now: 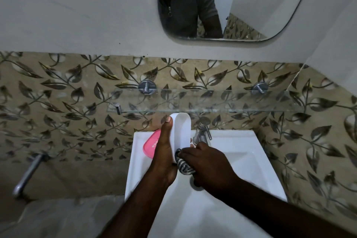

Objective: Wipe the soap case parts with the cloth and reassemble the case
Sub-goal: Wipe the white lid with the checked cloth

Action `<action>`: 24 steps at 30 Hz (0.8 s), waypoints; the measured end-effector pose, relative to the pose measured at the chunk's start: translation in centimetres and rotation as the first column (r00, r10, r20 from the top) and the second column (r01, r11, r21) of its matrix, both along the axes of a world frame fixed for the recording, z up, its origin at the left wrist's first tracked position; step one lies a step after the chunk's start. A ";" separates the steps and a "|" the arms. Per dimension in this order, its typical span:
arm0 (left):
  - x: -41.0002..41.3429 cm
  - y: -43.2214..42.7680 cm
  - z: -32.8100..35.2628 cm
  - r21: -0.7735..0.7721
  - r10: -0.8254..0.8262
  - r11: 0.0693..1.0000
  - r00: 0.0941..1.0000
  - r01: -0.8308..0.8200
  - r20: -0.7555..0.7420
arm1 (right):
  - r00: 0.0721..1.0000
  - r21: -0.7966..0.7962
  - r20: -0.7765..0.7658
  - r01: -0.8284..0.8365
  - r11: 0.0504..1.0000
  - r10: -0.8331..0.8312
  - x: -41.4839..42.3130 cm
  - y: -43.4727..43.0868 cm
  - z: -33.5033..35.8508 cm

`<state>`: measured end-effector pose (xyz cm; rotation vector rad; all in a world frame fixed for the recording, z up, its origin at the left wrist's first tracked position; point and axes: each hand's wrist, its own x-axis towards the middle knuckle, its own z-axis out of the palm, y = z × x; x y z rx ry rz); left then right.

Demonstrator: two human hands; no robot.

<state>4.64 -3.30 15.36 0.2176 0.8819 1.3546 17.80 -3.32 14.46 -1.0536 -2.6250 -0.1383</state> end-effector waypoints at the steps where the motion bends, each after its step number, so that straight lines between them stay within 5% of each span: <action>1: 0.2 0.0 0.0 -0.005 0.000 1.000 1.000 -0.001 -0.002 | 0.999 -0.041 -0.017 0.028 0.999 -0.029 -0.2 -0.3 0.1; 6: 0.2 -0.1 -0.8 -0.064 0.068 0.995 0.996 -0.072 -0.065 | 0.869 -0.586 -0.436 -0.078 0.806 -0.233 -1.2 -1.8 0.5; 9: 0.0 -0.2 -1.2 -0.051 0.023 0.998 0.998 -0.026 -0.066 | 0.970 -0.258 -0.241 -0.038 0.965 -0.027 -0.5 -1.3 -0.3; 12: 0.6 0.1 -1.5 0.001 0.007 1.000 0.989 -0.007 -0.146 | 0.997 -0.017 0.049 -0.053 0.998 0.054 0.7 0.5 -0.9; 15: 0.6 0.4 -0.9 0.014 -0.026 0.999 0.976 0.029 -0.218 | 1.000 -0.027 -0.021 -0.015 1.000 0.014 0.6 1.0 -0.2; 18: -0.1 0.8 -0.9 0.058 -0.035 0.997 0.986 0.045 -0.163 | 0.975 -0.234 -0.177 0.087 0.968 -0.131 -0.3 0.9 0.2; 20: -0.7 0.9 -1.0 0.040 -0.035 0.998 0.996 0.039 -0.079 | 0.875 -0.480 -0.385 0.084 0.873 -0.295 -0.4 1.0 0.7; 22: -1.2 0.7 -1.5 0.014 -0.067 0.998 0.994 0.066 0.085 | 0.633 -0.706 -0.581 -0.079 0.704 -0.512 0.0 0.9 1.9; 24: -1.5 0.5 -2.3 0.037 -0.109 0.994 0.981 0.105 0.162 | 0.398 -0.768 -0.640 -0.360 0.530 -0.657 0.5 0.7 3.0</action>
